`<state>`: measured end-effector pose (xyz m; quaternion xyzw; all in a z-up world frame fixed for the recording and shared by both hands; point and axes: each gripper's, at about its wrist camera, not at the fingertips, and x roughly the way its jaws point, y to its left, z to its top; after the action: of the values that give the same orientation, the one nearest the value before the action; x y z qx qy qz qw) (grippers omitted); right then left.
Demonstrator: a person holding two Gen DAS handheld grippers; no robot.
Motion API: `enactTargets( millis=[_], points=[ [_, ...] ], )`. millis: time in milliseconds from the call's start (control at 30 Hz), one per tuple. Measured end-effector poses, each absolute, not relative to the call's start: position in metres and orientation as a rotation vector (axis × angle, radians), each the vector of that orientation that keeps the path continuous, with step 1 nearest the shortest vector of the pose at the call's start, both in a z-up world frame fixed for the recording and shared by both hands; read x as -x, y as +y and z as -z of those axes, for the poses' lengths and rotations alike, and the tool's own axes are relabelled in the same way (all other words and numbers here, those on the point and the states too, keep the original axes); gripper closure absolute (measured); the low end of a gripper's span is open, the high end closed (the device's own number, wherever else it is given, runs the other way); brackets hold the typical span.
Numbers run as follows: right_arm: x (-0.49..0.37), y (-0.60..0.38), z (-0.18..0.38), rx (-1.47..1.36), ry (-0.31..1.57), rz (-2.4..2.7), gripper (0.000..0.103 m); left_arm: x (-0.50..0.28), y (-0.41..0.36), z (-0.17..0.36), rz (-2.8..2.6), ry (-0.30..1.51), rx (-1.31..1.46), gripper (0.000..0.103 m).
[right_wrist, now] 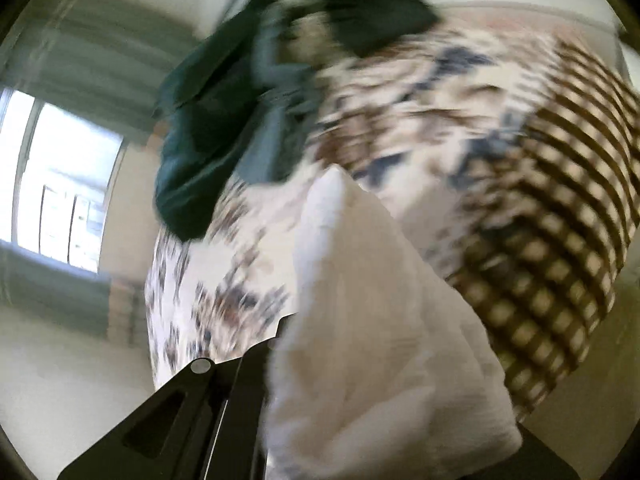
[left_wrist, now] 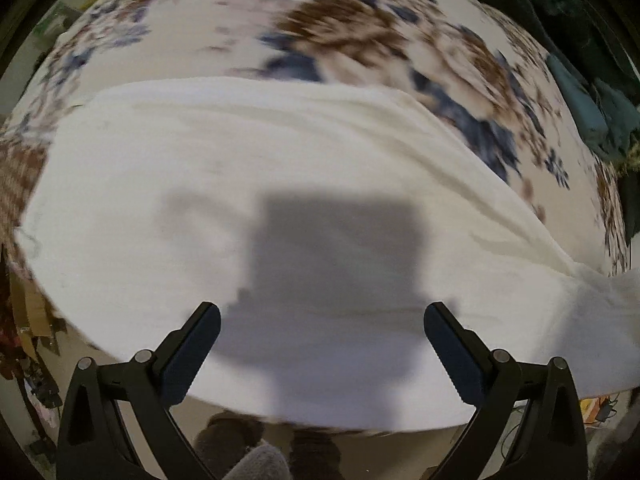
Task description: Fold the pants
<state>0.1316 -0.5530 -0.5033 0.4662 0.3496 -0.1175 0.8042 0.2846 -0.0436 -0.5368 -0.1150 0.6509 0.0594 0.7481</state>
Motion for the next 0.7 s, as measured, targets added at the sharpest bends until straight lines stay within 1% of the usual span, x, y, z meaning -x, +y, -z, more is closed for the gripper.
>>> enactTargets(
  millis=[133,233,367,500,567,600,667,700],
  points=[
    [-0.148,-0.451,0.48,-0.88,0.797,0.18,0.099,-0.275,0.0,0.53,-0.161,1.416,0.268,0.0],
    [-0.159,-0.37,0.487,-0.851,0.836,0.089,0.099,-0.269,0.031,0.522,-0.178,1.412,0.293,0.0],
    [-0.181,-0.262,0.524,-0.793,0.905,-0.053,0.099,-0.265,0.072,0.518,-0.196,1.388,0.295,0.0],
    [-0.188,-0.157,0.579,-0.662,1.054,-0.145,0.099,-0.249,0.116,0.516,-0.222,1.378,0.29,0.0],
    [-0.183,-0.122,0.597,-0.576,1.12,-0.133,0.097,-0.245,0.136,0.519,-0.238,1.375,0.304,0.0],
    [-0.184,-0.104,0.61,-0.522,1.172,-0.142,0.093,-0.242,0.144,0.52,-0.249,1.375,0.31,0.0],
    [-0.182,-0.075,0.627,-0.436,1.288,-0.159,0.076,-0.241,0.16,0.522,-0.283,1.375,0.331,0.0],
    [-0.178,-0.066,0.628,-0.424,1.32,-0.195,0.059,-0.241,0.166,0.522,-0.296,1.375,0.343,0.0]
  ],
)
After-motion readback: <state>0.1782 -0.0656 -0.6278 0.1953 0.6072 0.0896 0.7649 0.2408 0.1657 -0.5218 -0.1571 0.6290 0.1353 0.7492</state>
